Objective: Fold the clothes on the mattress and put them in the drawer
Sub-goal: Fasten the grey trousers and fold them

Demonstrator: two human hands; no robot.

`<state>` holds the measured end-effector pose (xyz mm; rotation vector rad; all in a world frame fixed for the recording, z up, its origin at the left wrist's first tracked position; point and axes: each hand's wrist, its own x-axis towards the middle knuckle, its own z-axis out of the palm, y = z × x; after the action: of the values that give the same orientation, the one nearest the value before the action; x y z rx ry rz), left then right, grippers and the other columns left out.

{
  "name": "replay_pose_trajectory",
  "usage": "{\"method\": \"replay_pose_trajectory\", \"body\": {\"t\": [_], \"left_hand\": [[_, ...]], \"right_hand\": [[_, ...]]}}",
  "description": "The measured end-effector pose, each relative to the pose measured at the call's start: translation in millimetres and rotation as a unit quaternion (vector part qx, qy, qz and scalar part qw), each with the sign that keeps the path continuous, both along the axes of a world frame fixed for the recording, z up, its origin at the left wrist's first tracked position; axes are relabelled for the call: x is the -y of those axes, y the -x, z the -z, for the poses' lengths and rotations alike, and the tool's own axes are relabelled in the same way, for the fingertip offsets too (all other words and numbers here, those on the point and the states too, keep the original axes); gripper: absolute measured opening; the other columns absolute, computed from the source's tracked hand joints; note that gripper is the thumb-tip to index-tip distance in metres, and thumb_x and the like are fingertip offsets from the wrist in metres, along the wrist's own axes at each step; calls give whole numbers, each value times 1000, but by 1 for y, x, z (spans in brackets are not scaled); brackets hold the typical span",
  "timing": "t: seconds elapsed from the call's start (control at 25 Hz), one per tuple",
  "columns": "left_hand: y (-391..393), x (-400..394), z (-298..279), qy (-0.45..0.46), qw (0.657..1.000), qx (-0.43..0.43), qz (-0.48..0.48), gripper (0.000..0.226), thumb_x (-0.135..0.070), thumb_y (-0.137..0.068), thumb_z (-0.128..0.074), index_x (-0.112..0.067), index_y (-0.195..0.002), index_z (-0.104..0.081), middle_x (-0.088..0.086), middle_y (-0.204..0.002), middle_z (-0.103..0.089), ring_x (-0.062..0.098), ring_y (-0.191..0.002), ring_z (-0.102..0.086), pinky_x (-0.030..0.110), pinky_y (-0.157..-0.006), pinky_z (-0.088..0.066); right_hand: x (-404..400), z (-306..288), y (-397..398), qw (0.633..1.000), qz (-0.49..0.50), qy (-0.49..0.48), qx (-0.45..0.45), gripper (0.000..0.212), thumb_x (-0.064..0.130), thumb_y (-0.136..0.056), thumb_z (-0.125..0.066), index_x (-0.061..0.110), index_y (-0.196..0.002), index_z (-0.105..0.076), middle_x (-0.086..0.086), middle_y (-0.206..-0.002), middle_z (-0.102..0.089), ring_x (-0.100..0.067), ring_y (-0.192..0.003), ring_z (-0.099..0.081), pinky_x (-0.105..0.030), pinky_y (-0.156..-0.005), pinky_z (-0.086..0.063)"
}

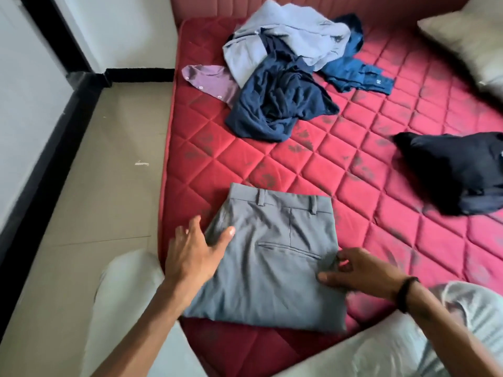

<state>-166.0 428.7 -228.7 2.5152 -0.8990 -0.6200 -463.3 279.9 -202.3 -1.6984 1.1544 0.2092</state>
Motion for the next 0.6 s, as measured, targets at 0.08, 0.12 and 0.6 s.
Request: {"method": "replay_pose_trajectory", "body": {"t": [0.08,0.12,0.6], "left_hand": [[19,-7,-3,-36,999,-2,17,93,-76,-85,-55,-13,-152,-38,20,-140,-52,39,-131,-50,45,-106,-40],[25,-6,-5,-38,999,-1,19,92,-74,-86,-56,-12,-151,-37,20,-140,-53,38,-132,-50,45,-105,-40],[37,77,-101,71,928,-326,168,76,-28,-53,-102,-14,-120,-69,6,-109,-79,25,-100,-76,40,-90,-58]], "right_hand": [[-16,6,6,990,116,25,78,44,48,-72,-89,13,-96,-75,0,-81,-79,-11,-73,-74,-33,-59,-58],[-18,11,2,976,181,28,114,51,51,-69,-91,12,-98,-75,-5,-86,-80,-17,-82,-76,-40,-67,-62],[6,-33,24,826,367,-265,335,31,-3,-91,-70,-9,-121,-68,-22,-115,-74,-28,-88,-75,-38,-78,-63]]}}
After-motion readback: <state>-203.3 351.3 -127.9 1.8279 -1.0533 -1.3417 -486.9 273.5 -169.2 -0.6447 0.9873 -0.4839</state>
